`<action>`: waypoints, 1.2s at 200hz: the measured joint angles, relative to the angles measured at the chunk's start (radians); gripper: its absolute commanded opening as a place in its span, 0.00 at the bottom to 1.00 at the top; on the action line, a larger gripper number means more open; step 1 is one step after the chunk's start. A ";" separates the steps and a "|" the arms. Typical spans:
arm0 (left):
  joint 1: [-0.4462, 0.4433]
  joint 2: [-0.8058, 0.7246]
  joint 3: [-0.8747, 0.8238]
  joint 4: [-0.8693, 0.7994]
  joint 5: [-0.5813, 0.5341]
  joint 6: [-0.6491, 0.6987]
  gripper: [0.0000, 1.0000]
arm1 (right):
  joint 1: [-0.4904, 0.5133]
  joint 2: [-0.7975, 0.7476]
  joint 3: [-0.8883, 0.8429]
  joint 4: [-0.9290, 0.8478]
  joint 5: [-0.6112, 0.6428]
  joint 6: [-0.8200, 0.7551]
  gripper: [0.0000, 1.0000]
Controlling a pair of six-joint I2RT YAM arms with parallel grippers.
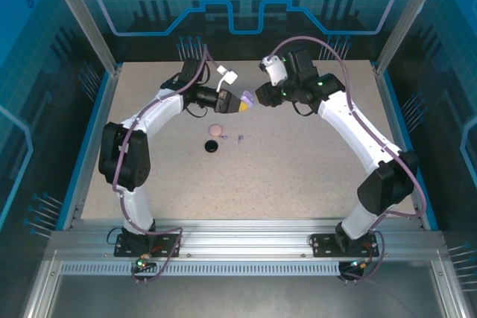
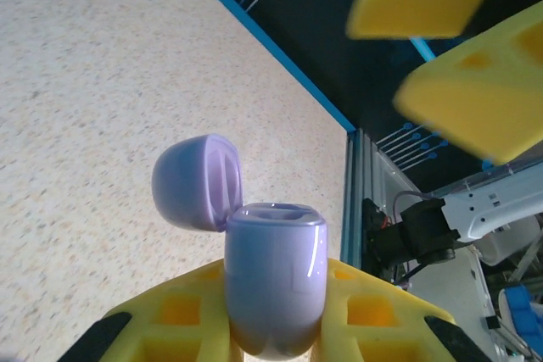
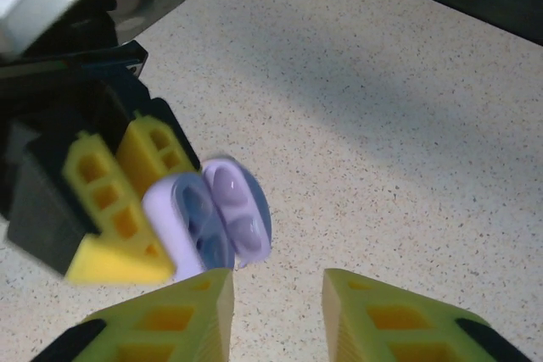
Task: Insert wireless bluetooth earbuds into charging case
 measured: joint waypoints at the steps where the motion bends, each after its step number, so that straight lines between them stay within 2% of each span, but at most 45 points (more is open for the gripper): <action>1: 0.002 -0.001 -0.003 0.003 0.000 -0.002 0.00 | 0.000 -0.001 0.000 0.000 0.000 0.000 0.39; 20: 0.035 -0.044 -0.077 0.109 -0.012 -0.073 0.00 | -0.001 -0.037 -0.007 0.004 0.000 0.030 0.45; 53: 0.068 -0.147 -0.203 0.333 -0.042 -0.218 0.00 | 0.001 -0.117 -0.075 0.036 -0.006 0.120 0.61; 78: 0.069 -0.227 -0.273 0.459 -0.074 -0.292 0.00 | 0.022 -0.139 -0.135 0.062 0.003 0.200 0.65; 107: 0.069 -0.325 -0.360 0.566 -0.135 -0.353 0.00 | 0.099 -0.110 -0.169 0.069 0.049 0.309 0.66; 137: 0.069 -0.428 -0.449 0.640 -0.231 -0.412 0.00 | 0.207 -0.005 -0.156 0.072 0.129 0.422 0.66; 169: 0.069 -0.540 -0.538 0.673 -0.333 -0.453 0.00 | 0.301 0.211 -0.031 0.010 0.242 0.507 0.67; 203: 0.078 -0.668 -0.612 0.653 -0.452 -0.470 0.00 | 0.326 0.384 0.109 -0.076 0.332 0.566 0.69; 240: 0.076 -0.759 -0.623 0.621 -0.508 -0.470 0.00 | 0.326 0.537 0.251 -0.164 0.390 0.600 0.69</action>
